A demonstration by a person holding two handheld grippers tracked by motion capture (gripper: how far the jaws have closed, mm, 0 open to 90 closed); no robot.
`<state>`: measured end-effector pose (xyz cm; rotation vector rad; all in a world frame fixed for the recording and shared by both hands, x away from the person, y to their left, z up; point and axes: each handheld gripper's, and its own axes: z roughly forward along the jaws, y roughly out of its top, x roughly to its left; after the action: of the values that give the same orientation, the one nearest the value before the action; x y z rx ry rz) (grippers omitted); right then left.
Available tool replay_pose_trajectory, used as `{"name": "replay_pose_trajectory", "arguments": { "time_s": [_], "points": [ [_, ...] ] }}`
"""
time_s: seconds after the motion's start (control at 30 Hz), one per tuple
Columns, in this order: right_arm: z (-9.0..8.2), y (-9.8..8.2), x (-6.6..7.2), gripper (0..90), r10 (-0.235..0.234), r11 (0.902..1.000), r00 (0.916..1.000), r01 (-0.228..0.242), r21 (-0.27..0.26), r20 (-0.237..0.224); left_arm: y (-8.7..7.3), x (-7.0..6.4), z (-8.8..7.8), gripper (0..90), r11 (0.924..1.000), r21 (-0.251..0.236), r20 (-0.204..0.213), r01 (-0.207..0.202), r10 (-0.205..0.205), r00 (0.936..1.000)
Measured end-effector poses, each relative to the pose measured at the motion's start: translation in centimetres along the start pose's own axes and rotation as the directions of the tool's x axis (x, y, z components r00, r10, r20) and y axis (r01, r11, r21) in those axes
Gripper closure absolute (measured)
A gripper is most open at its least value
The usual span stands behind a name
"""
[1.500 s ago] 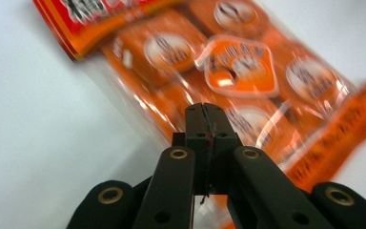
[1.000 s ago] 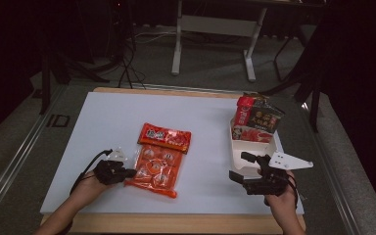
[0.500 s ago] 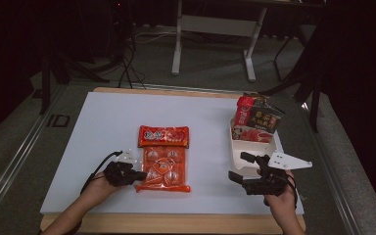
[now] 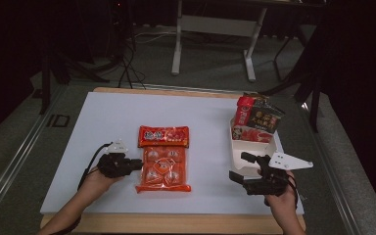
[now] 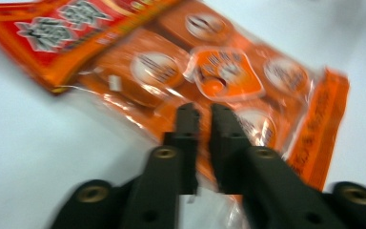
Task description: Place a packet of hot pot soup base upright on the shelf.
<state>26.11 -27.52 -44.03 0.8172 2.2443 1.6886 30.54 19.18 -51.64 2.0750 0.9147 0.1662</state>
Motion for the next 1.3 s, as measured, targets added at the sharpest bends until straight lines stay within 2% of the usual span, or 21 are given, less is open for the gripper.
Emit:
{"name": "replay_pose_trajectory", "arguments": {
  "time_s": [0.03, 0.07, 0.1, 0.13, 0.17, 0.27, 0.33, 0.4, 0.6, 0.67, 0.9, 1.13, 1.17, 1.3],
  "points": [
    [0.0, 0.0, 0.0, 15.1, 0.000, 1.0000, 1.0000, 0.000, 0.000, 0.001, 0.2, 0.3, -0.3, 78.8, 0.9998, -0.018, 0.006, 0.008, -0.008, 0.9999],
    [0.0, 0.0, 0.0, 15.1, -0.001, 1.0000, 1.0000, 0.001, -0.001, 0.003, 0.4, 0.4, -0.5, 75.6, 0.9994, -0.026, -0.006, 0.025, -0.025, 0.9997],
    [0.0, 0.0, 0.0, 15.1, -0.001, 1.0000, 1.0000, 0.001, -0.002, 0.004, 0.6, 0.6, -0.6, 67.0, 0.9989, -0.020, -0.021, 0.043, -0.043, 0.9988],
    [-0.1, 0.0, 0.0, 15.1, -0.002, 1.0000, 1.0000, 0.002, -0.004, 0.005, 0.7, 0.8, -0.7, 63.2, 0.9987, -0.023, -0.014, 0.046, -0.046, 0.9988],
    [-0.1, 0.0, 0.0, 15.1, -0.002, 1.0000, 1.0000, 0.002, -0.005, 0.006, 0.9, 0.9, -0.8, 63.0, 0.9987, -0.023, -0.025, 0.046, -0.046, 0.9986],
    [-0.1, 0.0, 0.0, 15.1, -0.004, 1.0000, 0.9999, 0.004, -0.007, 0.009, 1.2, 1.3, -0.8, 48.8, 0.9971, -0.024, -0.014, 0.072, -0.072, 0.9973],
    [0.0, 0.0, 0.0, 15.1, -0.004, 1.0000, 1.0000, 0.004, -0.007, 0.008, 1.3, 1.7, -0.7, 44.9, 0.9963, -0.020, 0.000, 0.084, -0.084, 0.9965],
    [0.0, 0.0, 0.0, 15.1, -0.008, 0.9999, 0.9999, 0.008, -0.009, 0.007, 1.5, 2.0, -0.5, 42.0, 0.9949, -0.021, -0.003, 0.099, -0.099, 0.9951],
    [0.1, 0.0, 0.1, 14.4, -0.048, 0.9988, 0.9985, 0.048, 0.004, 0.026, 2.0, 3.0, 0.0, 36.0, 0.9935, -0.028, -0.017, 0.110, -0.111, 0.9937],
    [0.1, -0.1, 0.1, 14.2, -0.053, 0.9986, 0.9984, 0.053, 0.007, 0.019, 2.1, 3.4, 0.2, 36.1, 0.9938, -0.029, -0.030, 0.107, -0.108, 0.9937],
    [0.2, -0.1, 0.3, 13.8, -0.085, 0.9964, 0.9957, 0.085, 0.009, 0.037, 2.7, 5.0, 1.0, 36.7, 0.9934, -0.040, -0.055, 0.108, -0.110, 0.9925],
    [0.4, -0.3, 0.5, 12.9, -0.077, 0.9965, 0.9968, 0.077, 0.034, 0.020, 3.0, 6.5, 1.7, 36.7, 0.9910, -0.052, -0.104, 0.123, -0.128, 0.9864],
    [0.4, -0.2, 0.6, 12.3, -0.083, 0.9961, 0.9965, 0.082, 0.033, 0.014, 3.0, 6.7, 1.9, 36.7, 0.9896, -0.057, -0.098, 0.132, -0.137, 0.9857],
    [0.7, -0.2, 0.9, 10.7, -0.105, 0.9937, 0.9938, 0.103, 0.044, 0.037, 3.0, 7.4, 2.3, 36.7, 0.9855, -0.061, -0.113, 0.158, -0.164, 0.9799]
  ]
}}
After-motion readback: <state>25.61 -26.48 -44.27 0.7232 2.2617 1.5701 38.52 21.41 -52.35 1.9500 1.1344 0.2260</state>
